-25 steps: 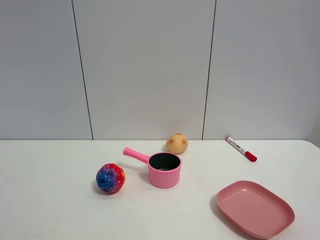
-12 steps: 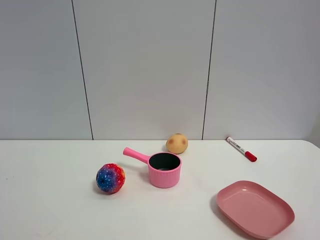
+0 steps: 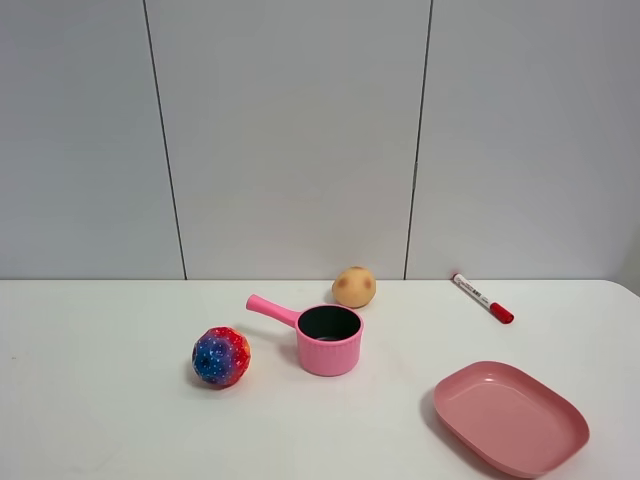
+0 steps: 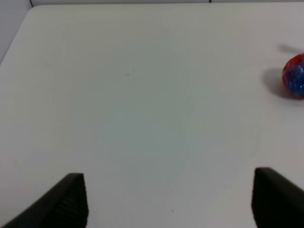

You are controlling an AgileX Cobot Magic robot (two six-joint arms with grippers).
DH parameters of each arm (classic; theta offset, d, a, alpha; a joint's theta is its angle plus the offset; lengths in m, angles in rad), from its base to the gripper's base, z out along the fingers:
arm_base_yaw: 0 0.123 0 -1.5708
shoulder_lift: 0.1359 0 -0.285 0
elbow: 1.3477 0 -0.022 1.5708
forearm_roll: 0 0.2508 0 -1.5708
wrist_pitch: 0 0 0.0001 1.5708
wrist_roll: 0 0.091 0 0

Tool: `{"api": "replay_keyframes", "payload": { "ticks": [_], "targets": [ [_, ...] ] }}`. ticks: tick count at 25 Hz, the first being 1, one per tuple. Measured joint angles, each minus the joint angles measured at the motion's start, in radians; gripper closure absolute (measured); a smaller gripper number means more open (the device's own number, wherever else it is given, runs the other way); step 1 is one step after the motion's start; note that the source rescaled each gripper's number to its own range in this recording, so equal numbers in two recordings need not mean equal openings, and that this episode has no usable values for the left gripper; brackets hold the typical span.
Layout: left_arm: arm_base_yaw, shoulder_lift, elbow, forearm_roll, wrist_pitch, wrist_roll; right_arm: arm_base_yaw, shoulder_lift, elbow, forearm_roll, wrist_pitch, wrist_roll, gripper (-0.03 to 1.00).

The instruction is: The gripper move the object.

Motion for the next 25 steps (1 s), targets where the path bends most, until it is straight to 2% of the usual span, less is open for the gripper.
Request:
{"api": "replay_keyframes", "payload": {
  "ticks": [25],
  "targets": [
    [0.000,0.000,0.000,0.000,0.000,0.000,0.000,0.000,0.000,0.000,0.000,0.000,0.10]
  ]
}}
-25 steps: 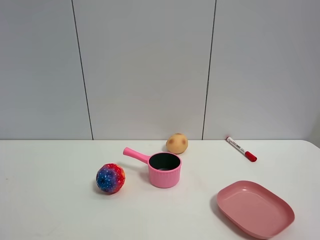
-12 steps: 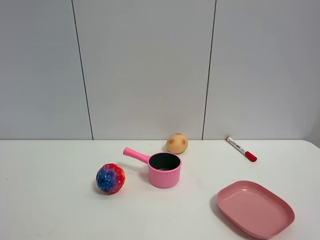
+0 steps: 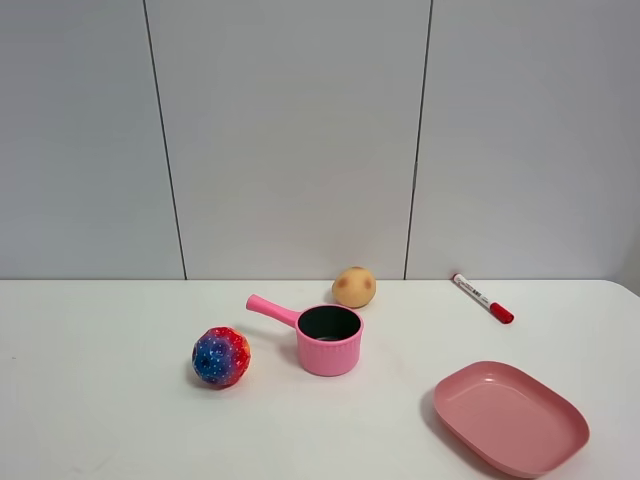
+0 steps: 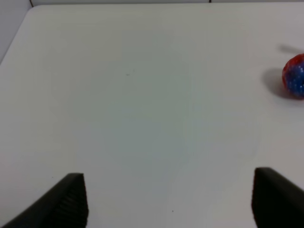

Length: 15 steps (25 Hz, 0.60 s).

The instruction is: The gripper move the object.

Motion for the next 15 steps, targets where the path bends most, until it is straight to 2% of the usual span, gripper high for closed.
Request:
{"api": "replay_keyframes", "payload": {
  "ticks": [15],
  "targets": [
    [0.000,0.000,0.000,0.000,0.000,-0.001,0.000,0.000,0.000,0.000,0.000,0.000,0.10]
  ]
}}
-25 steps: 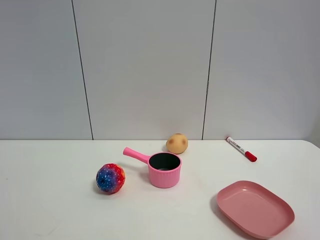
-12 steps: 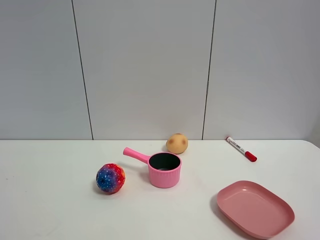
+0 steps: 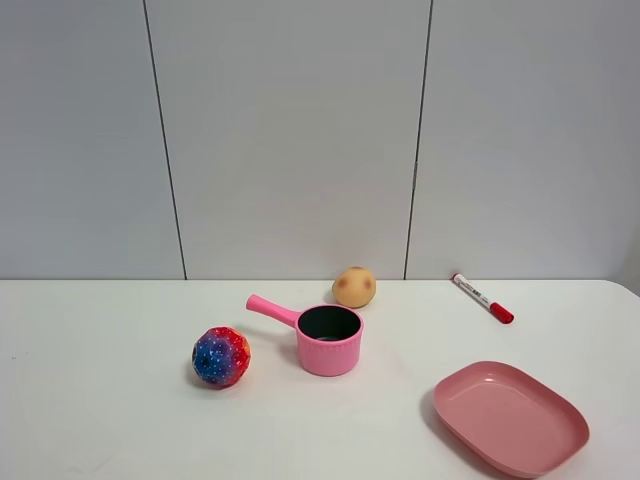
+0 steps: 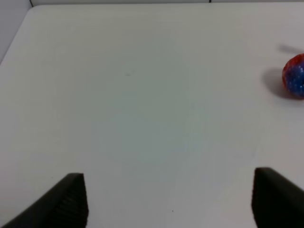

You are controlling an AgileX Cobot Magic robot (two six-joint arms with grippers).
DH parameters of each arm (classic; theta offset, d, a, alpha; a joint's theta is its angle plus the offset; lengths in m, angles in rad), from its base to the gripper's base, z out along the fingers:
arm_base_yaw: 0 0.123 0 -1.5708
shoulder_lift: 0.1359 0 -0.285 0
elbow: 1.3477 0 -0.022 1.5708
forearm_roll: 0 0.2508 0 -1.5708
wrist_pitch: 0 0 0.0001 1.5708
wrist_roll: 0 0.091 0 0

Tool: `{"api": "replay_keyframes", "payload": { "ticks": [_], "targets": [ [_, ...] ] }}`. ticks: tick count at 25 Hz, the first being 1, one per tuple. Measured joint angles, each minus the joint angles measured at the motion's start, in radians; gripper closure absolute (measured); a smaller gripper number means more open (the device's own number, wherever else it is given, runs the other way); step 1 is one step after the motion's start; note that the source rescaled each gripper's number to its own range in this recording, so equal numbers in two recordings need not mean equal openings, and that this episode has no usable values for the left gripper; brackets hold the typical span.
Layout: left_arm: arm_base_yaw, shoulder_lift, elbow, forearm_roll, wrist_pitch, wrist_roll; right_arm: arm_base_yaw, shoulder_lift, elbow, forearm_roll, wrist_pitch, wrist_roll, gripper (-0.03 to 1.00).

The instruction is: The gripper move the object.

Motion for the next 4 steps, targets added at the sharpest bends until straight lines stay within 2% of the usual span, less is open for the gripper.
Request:
{"api": "replay_keyframes", "payload": {
  "ticks": [4],
  "targets": [
    [0.000,0.000,0.000,0.000,0.000,0.000,0.000,0.000,0.000,0.000,0.000,0.000,0.10]
  ]
}}
